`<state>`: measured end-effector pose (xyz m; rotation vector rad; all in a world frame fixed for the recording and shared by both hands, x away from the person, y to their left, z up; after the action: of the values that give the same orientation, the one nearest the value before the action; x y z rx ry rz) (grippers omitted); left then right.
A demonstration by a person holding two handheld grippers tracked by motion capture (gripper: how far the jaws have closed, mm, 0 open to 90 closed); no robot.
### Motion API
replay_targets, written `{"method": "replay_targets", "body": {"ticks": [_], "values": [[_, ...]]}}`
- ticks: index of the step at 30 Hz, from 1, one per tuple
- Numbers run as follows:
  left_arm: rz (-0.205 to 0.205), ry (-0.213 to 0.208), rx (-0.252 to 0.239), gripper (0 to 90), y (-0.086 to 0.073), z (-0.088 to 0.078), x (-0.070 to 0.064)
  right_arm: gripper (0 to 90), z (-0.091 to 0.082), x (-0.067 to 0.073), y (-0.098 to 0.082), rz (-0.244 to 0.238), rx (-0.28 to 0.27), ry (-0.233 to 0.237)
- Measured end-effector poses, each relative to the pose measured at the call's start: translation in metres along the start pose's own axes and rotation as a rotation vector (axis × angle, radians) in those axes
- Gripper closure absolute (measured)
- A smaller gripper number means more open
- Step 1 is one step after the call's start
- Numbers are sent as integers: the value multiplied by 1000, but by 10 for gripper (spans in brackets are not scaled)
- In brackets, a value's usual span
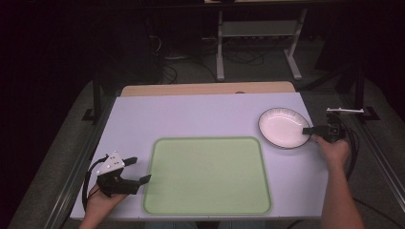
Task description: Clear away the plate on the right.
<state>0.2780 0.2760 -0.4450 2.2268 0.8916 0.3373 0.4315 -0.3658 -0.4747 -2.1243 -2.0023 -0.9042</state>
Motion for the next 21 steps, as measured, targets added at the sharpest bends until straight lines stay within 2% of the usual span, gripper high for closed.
{"method": "replay_targets", "body": {"ticks": [7, 15, 18, 21], "values": [[-2, 1, -2, 152, 0, 0, 0, 810, -1, -3, 1, 64, -5, 32], [2, 2, -1, 152, 0, -1, 0, 844, 1, -2, 1, 146, -36, 66], [4, 1, -5, 152, 0, -2, 0, 846, 1, -2, 1, 186, -56, 114], [0, 1, -4, 152, -1, -2, 1, 845, -1, -2, 1, 203, -66, 142]]}}
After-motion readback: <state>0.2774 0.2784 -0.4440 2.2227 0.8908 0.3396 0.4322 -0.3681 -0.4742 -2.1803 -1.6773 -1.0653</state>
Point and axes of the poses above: each handheld gripper's, and its own axes: z roughly forward along the jaws, y roughly out of its top, x roughly to its left, the point moved 4 cm from there along z, roughly forward along the jaws, and after that the axes turned 12 degrees about x, right-handed, at the moved point
